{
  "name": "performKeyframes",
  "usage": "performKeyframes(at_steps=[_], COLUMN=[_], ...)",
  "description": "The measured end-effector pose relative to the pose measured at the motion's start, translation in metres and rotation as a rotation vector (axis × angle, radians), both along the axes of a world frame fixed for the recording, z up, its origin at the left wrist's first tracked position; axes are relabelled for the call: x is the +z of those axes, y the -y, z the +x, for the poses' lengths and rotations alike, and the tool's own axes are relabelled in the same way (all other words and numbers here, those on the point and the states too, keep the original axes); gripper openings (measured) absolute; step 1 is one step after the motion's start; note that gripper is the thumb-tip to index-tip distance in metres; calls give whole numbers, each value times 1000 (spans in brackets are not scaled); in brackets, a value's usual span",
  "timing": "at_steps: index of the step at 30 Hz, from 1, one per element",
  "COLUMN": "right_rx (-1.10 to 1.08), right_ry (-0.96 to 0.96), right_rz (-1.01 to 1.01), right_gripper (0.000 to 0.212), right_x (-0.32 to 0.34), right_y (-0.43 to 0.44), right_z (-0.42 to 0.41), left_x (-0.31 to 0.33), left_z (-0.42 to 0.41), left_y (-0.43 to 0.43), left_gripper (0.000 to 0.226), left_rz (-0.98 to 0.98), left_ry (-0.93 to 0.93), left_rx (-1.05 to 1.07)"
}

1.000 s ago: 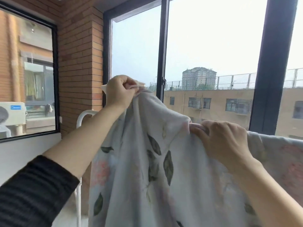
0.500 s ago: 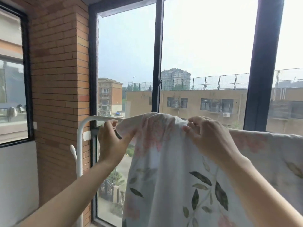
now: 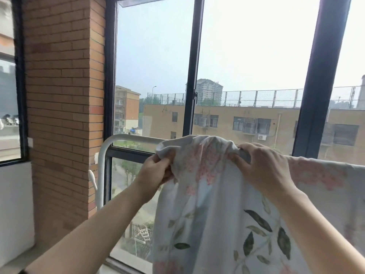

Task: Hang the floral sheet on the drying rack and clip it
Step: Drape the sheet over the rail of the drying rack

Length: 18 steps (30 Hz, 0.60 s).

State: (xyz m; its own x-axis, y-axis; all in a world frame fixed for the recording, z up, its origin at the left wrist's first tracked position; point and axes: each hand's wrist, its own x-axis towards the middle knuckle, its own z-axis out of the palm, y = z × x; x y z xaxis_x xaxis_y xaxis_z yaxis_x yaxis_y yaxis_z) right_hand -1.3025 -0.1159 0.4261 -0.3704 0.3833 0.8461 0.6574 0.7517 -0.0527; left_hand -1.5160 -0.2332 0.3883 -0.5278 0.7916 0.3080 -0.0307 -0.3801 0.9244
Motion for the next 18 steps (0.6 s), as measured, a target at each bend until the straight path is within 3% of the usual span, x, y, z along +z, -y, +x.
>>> performKeyframes(at_steps=[6,8,11,14,15,18], right_rx=[-6,-4,-51,-182,-211,-165], right_ry=[58,56,-58,-141,-133,-88], right_rz=[-2,-38,-130,-144,-144,-186], right_gripper=[42,42,33,31,29,20], right_x=[6,10,16,20,21,27], right_y=[-4,-10,-25,-41,-44,-46], right_z=[11,18,37,56,58,52], left_x=[94,122,127,105,100,92], left_z=[-8,-15,-30,-45,-48,-43], left_y=[-14,-39,-72,-92,-95,-95], left_gripper=[23,21,31,46,46,35], left_rz=[216,237,-66,-595,-662,-484], left_ry=[-31,-208,-686,-930,-973,-988], left_rx=[59,250,564,511,521,570])
